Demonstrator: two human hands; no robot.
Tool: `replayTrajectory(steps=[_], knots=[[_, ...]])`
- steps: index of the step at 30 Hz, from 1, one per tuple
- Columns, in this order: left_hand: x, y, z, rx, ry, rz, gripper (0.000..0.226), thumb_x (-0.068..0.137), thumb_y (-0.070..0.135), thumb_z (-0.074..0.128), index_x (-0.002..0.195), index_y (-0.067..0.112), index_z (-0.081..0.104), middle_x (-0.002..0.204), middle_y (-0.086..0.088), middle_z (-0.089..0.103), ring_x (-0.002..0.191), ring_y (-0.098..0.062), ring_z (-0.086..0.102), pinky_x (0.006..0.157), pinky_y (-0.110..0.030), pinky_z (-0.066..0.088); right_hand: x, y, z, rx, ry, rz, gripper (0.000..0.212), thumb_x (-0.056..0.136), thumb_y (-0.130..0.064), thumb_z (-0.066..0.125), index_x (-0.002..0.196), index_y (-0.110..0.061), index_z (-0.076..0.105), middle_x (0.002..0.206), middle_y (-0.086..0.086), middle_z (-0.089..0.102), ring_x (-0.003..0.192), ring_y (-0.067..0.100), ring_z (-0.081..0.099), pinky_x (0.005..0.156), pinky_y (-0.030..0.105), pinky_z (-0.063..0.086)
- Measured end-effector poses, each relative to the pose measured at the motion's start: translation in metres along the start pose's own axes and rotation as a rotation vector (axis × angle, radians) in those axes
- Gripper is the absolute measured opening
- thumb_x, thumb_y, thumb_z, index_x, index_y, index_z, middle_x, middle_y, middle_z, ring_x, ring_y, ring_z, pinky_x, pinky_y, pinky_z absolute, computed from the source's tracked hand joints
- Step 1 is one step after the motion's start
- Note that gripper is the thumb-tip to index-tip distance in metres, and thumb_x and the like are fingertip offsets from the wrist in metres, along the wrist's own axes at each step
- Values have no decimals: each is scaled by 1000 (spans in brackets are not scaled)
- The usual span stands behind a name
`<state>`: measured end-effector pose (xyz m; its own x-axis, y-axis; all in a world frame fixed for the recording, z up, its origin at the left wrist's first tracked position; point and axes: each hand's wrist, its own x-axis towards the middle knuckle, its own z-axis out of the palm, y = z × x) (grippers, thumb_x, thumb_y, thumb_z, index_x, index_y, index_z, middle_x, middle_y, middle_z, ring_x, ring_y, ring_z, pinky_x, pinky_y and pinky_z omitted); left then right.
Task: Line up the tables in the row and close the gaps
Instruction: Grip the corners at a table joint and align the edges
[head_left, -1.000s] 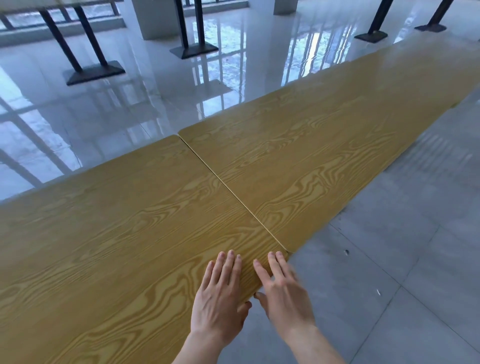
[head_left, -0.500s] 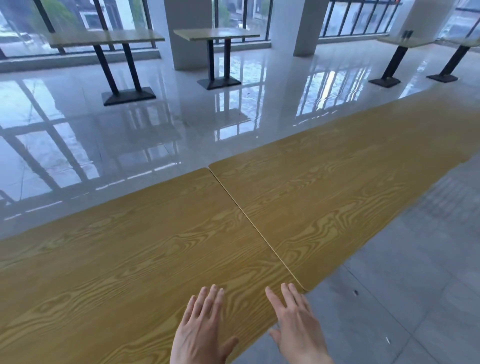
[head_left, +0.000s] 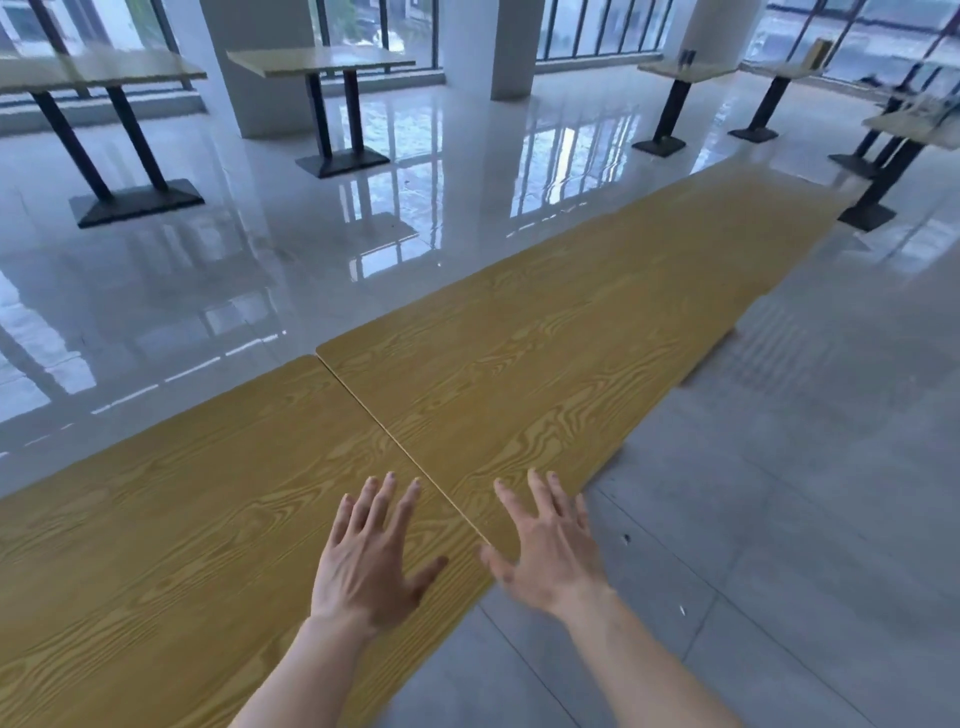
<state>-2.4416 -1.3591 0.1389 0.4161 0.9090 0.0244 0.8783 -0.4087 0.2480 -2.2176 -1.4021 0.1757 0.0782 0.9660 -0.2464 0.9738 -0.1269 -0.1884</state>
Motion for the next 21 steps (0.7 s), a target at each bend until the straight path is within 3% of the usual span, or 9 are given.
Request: replayTrajectory(steps=[6,14,21], knots=[[93,95,-12,17,11,84,97,83,87,28,159,39,-8,170,-1,-2,155,-22,-8,125,-44,-5,28,103,-69,-1,15,62,92,87,-82,35,160,-41,-4,170,9,-14,155,30,-17,121,64,-7],[270,302,-26,-30,75,204,95,84,86,33,158,42,-8,170,1,0,155,-22,-6,125,-41,-6,70,316,-178,33,134,204,98,82,-89,32,159,-41,-5,170,8,-15,155,30,-16,121,64,-6],[428,436,-3,-63,92,307,94,85,84,36,158,42,-7,170,1,-1,155,-22,-6,122,-40,-11,139,481,-243,16,192,306,104,77,-93,25,160,-38,-6,170,8,-15,155,32,-14,121,64,-5]])
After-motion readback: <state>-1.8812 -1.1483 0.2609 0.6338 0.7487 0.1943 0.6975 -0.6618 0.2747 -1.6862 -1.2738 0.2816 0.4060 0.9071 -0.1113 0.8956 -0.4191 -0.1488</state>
